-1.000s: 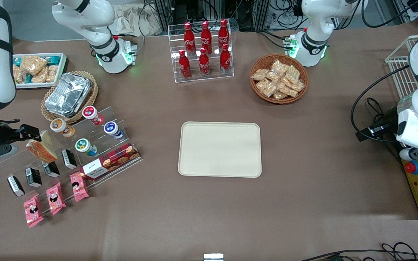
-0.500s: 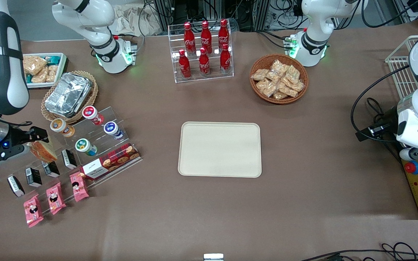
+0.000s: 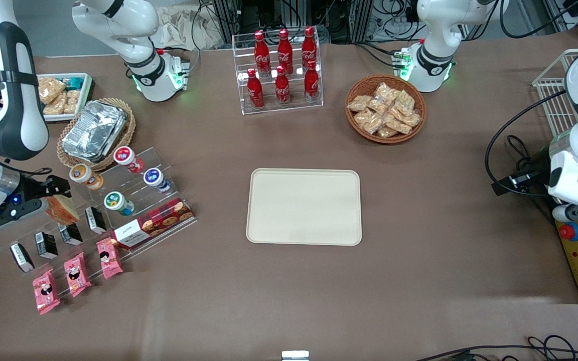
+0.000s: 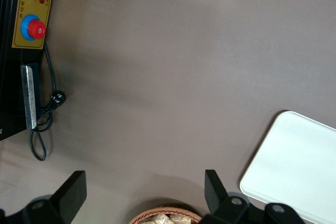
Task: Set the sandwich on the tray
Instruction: 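Close the right gripper on the wrapped sandwich wedge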
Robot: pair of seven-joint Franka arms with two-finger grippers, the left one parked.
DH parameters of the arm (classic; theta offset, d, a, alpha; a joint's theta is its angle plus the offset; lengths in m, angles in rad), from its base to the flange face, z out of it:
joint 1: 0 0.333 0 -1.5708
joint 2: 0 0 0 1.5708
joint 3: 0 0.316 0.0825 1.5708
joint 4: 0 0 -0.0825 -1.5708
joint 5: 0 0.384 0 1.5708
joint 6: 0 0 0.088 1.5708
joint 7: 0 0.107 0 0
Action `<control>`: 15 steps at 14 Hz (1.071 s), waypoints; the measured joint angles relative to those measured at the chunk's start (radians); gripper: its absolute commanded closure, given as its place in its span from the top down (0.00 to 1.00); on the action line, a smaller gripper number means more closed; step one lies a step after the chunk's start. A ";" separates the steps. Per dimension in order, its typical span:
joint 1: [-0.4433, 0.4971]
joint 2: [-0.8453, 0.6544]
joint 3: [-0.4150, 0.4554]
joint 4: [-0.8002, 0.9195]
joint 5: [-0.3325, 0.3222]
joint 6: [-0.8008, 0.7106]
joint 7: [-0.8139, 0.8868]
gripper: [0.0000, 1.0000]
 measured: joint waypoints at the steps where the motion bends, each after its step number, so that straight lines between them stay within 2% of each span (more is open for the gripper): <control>1: -0.010 0.001 0.000 -0.010 0.000 0.008 -0.009 0.94; 3: -0.022 0.001 -0.001 -0.017 0.000 0.013 -0.020 0.80; 5: -0.023 0.001 0.000 -0.017 0.000 0.015 -0.023 0.61; 8: -0.023 0.001 0.000 -0.017 0.000 0.015 -0.025 0.39; 12: -0.022 -0.002 0.004 0.007 -0.001 -0.002 -0.038 0.36; 15: -0.002 -0.004 0.016 0.138 -0.001 -0.141 -0.048 0.37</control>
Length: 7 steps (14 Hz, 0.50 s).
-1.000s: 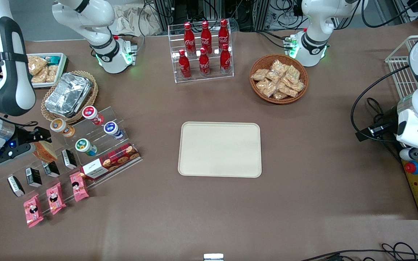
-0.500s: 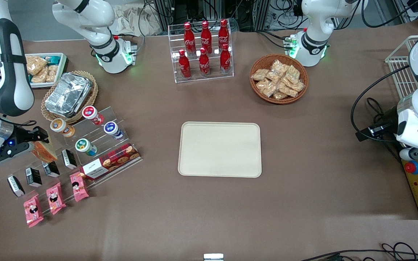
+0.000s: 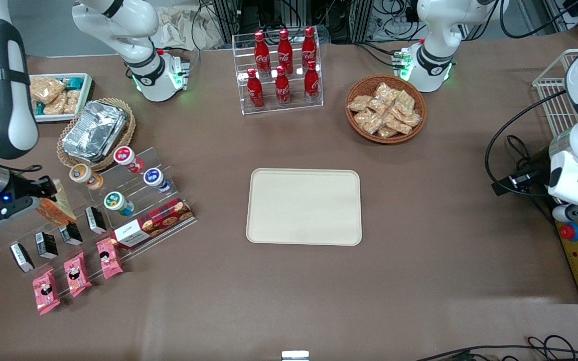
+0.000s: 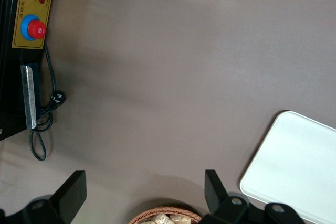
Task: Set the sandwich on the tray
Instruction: 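Close the right gripper on the wrapped sandwich wedge, then lift the sandwich out of the rack and carry it over the cream tray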
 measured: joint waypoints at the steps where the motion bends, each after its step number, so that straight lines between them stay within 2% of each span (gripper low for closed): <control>1: 0.017 0.001 0.005 0.063 0.000 -0.057 0.000 0.37; 4: 0.083 0.005 0.035 0.219 0.003 -0.189 0.000 0.38; 7: 0.144 0.009 0.115 0.263 0.030 -0.206 0.001 0.38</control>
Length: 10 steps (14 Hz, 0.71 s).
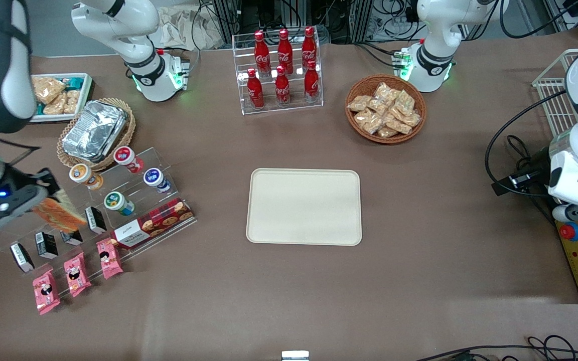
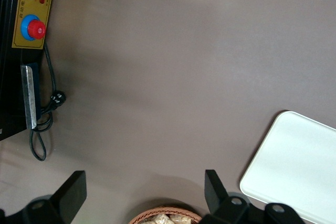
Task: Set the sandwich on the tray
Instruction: 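Lift the sandwich out of the rack and carry it over the cream tray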
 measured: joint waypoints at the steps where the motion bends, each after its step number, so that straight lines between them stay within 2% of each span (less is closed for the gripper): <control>1: 0.017 0.005 0.030 0.002 0.010 0.000 0.001 0.38; 4: 0.090 0.041 0.102 0.006 0.016 0.015 0.003 0.38; 10: 0.329 0.224 0.118 0.080 0.019 0.185 0.084 0.38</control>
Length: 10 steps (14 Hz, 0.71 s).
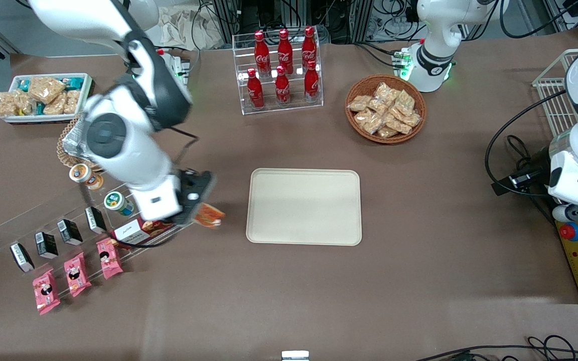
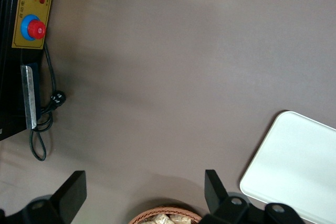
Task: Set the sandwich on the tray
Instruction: 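Lift the sandwich out of the rack and carry it over the cream tray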
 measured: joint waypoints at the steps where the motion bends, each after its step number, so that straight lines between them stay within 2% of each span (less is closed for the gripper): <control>1: 0.034 0.049 0.000 0.034 0.000 0.027 0.006 0.38; 5: 0.122 0.205 -0.001 0.114 0.000 0.161 0.010 0.38; 10: 0.189 0.313 -0.005 0.123 -0.015 0.280 0.009 0.38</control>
